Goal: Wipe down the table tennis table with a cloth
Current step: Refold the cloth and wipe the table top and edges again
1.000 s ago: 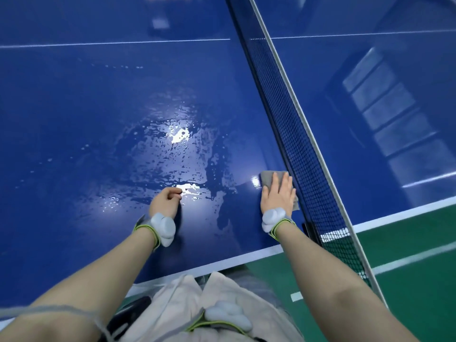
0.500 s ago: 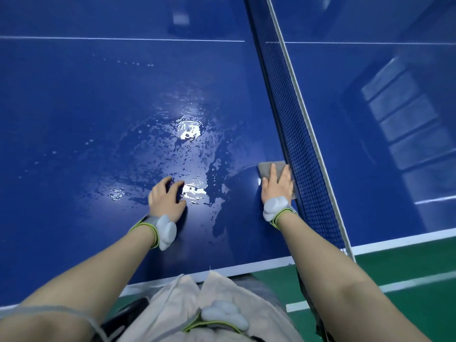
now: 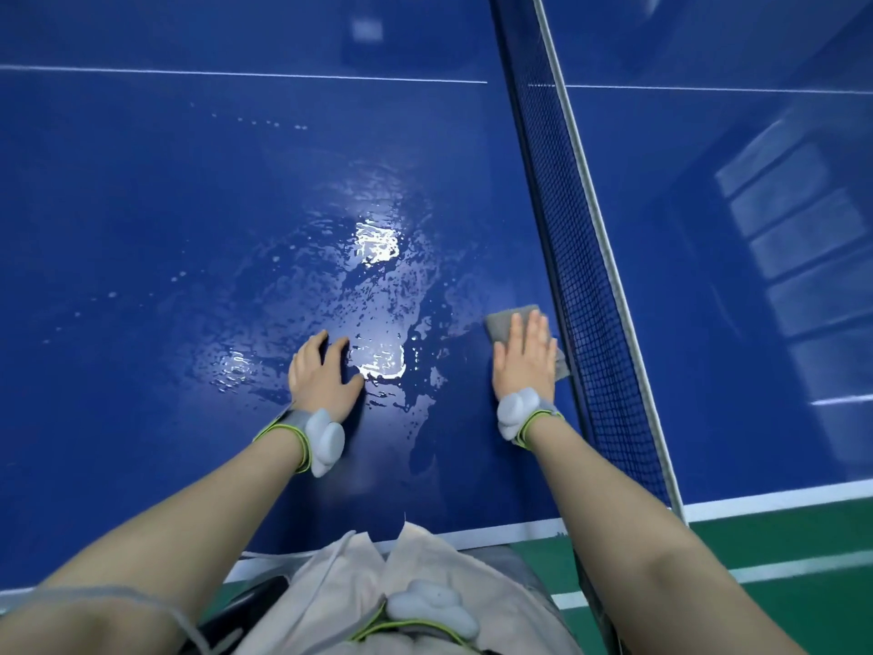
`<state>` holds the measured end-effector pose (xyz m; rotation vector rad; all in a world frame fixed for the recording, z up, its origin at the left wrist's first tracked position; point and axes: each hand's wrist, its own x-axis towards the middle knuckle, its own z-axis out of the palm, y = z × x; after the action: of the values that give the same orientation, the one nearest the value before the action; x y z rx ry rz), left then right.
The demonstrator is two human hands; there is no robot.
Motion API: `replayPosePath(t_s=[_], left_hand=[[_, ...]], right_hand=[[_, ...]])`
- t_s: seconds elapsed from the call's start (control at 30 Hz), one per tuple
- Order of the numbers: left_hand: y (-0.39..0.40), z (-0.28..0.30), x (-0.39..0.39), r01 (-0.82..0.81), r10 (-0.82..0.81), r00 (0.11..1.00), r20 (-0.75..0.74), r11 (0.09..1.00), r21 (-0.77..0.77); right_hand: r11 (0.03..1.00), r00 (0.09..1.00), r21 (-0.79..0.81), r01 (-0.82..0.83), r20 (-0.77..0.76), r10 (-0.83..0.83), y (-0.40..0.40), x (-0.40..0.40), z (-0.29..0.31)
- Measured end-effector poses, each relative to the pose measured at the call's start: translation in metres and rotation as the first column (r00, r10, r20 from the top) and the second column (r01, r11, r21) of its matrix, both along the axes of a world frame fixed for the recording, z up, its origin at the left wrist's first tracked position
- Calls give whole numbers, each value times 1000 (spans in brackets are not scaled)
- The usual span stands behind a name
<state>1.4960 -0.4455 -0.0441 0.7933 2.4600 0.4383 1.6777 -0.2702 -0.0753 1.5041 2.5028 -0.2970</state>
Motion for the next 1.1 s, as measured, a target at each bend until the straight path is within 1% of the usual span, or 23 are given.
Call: replayPosePath(t_s=[0.03, 0.07, 0.1, 0.17, 0.23, 0.3, 0.37, 0.4, 0.43, 0.47, 0.53, 0.6, 0.67, 0.7, 0.73, 0.8, 0.87, 0.9, 0.93, 0.97, 1.0, 1.07, 1.1], left_hand=[[0, 0, -2, -4, 4, 1000, 5, 1000, 0], [-1, 0, -3, -6, 6, 1000, 8, 1000, 4], [-2, -2, -4, -9, 9, 1000, 10, 1000, 13], [-1, -3, -6, -28, 28, 1000, 10, 999, 40], [2, -4, -5, -47, 47, 999, 2, 997, 69], [8, -6, -5, -42, 42, 999, 2, 996, 85], [13, -5, -6, -27, 27, 1000, -1, 994, 106], [16, -5, -9, -18, 19, 1000, -5, 993, 113], [19, -5, -11, -12, 13, 1000, -11, 993, 115], [20, -6, -14, -12, 14, 1000, -15, 993, 119], [24, -7, -18, -28, 29, 1000, -11, 993, 117], [29, -9, -22, -33, 35, 999, -12, 993, 110], [33, -10, -25, -24, 26, 999, -18, 994, 107], [38, -11, -27, -20, 22, 1000, -17, 994, 110], [43, -11, -28, -19, 21, 1000, -18, 993, 119], [54, -11, -32, -10, 14, 1000, -26, 990, 139], [64, -11, -35, -5, 9, 1000, -30, 989, 147], [68, -12, -37, -4, 9, 1000, -30, 989, 150], [71, -12, -38, -6, 10, 999, -30, 989, 151], [74, -12, -40, -8, 13, 999, -31, 989, 149], [76, -13, -43, -13, 18, 999, -32, 989, 149], [78, -14, -45, -21, 27, 999, -36, 988, 153], [79, -15, -48, -26, 32, 999, -37, 987, 156]], right_hand=[[994, 994, -12, 106, 10, -106, 4, -3, 1], [984, 984, -13, 176, 20, -176, 4, -8, 1], [977, 977, -10, 213, 28, -212, 1, -16, 3], [979, 979, -9, 204, 9, -203, -8, -32, 3], [995, 995, -18, 100, -22, -100, -20, -49, 1], [994, 993, -40, -107, -50, 105, -27, -59, 2], [941, 942, -53, -333, -50, 331, -15, -58, 5], [921, 921, -45, -388, -45, 386, -2, -53, 6], [926, 926, -34, -377, -40, 375, 12, -47, 5], [953, 953, -33, -301, -33, 300, 25, -40, 4], [999, 999, -36, -40, -36, 39, 46, -30, 4], [989, 989, -42, 141, -41, -142, 51, -34, 2], [974, 975, -51, 219, -37, -221, 42, -50, 2], [975, 975, -47, 218, -37, -219, 37, -60, 0], [983, 983, -34, 179, -43, -181, 31, -68, 0], [1000, 997, -20, -18, -76, 16, 18, -79, -1], [973, 969, -45, -225, -111, 219, 18, -79, -1], [958, 952, -35, -285, -128, 279, 24, -76, -2], [952, 944, -8, -306, -135, 302, 31, -72, -5], [961, 951, 35, -274, -141, 276, 39, -68, -7], [978, 969, 63, -201, -135, 208, 48, -64, -11], [1000, 994, 28, 6, -105, -3, 62, -58, -12], [995, 990, -1, 98, -104, -97, 66, -59, -14]])
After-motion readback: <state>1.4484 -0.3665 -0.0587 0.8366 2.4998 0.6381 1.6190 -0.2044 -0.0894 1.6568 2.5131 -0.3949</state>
